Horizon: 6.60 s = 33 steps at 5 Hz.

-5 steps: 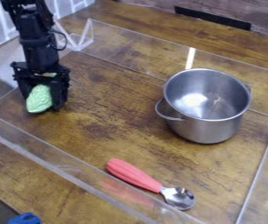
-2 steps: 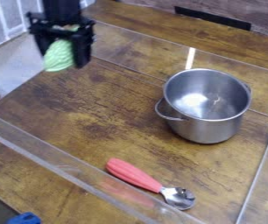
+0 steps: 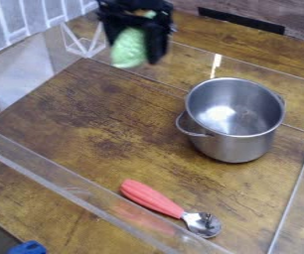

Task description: Put the green object in the silver pot

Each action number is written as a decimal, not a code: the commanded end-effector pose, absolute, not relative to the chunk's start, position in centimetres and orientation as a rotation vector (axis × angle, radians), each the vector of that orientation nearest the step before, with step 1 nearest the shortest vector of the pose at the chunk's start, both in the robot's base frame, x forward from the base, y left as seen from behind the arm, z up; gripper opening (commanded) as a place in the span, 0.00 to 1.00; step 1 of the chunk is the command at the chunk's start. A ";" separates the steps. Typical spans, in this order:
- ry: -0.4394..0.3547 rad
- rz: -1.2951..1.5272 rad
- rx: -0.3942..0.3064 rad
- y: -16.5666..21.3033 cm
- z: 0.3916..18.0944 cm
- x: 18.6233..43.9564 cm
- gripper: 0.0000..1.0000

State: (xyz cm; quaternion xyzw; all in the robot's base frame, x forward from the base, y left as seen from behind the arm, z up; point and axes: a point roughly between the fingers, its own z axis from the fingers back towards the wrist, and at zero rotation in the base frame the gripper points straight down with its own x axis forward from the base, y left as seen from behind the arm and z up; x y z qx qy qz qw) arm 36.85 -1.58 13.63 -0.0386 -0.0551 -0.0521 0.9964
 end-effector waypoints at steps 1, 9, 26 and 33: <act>-0.184 -0.196 -0.119 -5.1 15.5 38.7 0.00; -0.114 -0.457 -0.181 -8.4 13.4 38.0 1.00; -0.090 -0.356 -0.080 -8.2 12.2 39.6 1.00; -0.019 -0.175 -0.076 -9.7 12.0 42.4 1.00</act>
